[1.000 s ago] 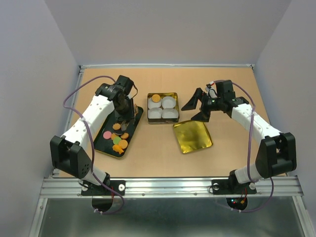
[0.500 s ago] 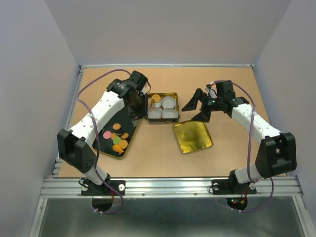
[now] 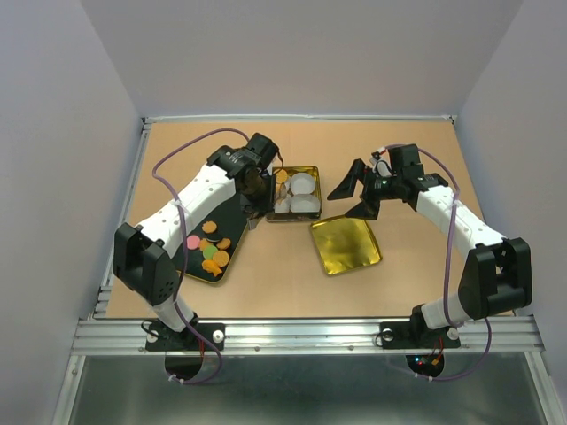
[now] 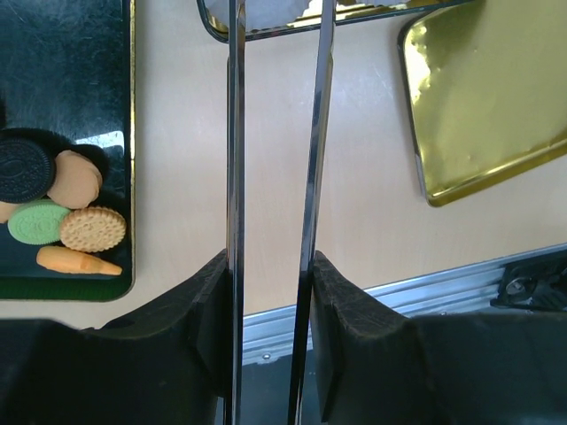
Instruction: Pack the cookies
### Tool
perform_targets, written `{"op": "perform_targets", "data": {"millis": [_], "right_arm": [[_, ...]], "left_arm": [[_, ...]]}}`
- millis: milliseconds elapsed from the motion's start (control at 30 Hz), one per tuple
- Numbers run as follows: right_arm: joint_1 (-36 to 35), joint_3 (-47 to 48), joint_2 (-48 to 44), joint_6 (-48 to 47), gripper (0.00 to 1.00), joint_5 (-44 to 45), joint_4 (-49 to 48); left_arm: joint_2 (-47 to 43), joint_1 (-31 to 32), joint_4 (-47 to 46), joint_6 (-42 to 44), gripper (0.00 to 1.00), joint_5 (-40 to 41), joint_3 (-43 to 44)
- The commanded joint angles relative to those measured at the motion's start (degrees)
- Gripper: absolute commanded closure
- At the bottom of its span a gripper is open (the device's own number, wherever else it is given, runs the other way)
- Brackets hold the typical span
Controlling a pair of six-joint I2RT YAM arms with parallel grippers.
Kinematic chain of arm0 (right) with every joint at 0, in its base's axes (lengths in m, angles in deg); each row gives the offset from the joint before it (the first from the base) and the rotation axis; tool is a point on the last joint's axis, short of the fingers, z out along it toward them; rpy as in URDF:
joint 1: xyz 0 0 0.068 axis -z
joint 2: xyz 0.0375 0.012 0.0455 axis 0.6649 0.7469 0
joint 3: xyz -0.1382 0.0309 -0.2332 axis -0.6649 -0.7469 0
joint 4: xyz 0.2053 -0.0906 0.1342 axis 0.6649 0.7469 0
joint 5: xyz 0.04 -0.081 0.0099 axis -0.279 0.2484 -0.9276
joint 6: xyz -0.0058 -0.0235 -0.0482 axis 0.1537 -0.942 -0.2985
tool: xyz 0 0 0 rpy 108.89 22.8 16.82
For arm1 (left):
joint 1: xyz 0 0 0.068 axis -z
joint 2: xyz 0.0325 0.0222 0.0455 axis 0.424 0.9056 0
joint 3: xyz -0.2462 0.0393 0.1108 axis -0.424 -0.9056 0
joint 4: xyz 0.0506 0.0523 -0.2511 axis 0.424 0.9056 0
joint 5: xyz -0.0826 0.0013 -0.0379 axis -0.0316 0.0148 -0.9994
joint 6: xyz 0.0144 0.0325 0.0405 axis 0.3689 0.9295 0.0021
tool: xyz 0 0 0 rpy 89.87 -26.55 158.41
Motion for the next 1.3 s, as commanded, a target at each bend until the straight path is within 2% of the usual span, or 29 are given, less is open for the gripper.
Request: {"op": "perform_targets", "data": {"millis": [0, 433, 567, 700, 900, 1267], "right_arm": [[0.2, 2.2, -1.3, -1.1, 0.0, 0.4, 0.4], [0.1, 2.5, -0.7, -1.3, 0.0, 0.6, 0.6], [0.3, 2.7, -0.6, -1.3, 0.0, 0.6, 0.7], [0.2, 2.7, -0.6, -1.4, 0.0, 0.7, 0.8], [0.3, 2.6, -0.6, -1.4, 0.0, 0.7, 0.9], [0.2, 2.4, -0.6, -1.4, 0.0, 0.6, 1.0]], "left_arm": [[-0.3, 0.0, -1.0, -0.4, 1.0, 2.1, -1.1], [-0.4, 0.2, -3.8, 0.1, 0.96, 1.9, -5.9], [-0.5, 0.2, -4.9, 0.1, 0.89, 1.9, -7.2], [-0.4, 0.2, -5.0, 0.4, 0.78, 1.7, -7.3], [-0.4, 0.2, -5.0, 0.5, 0.72, 2.0, -6.6], [-1.1, 0.2, -5.5, -0.2, 0.54, 2.4, -7.4]]}}
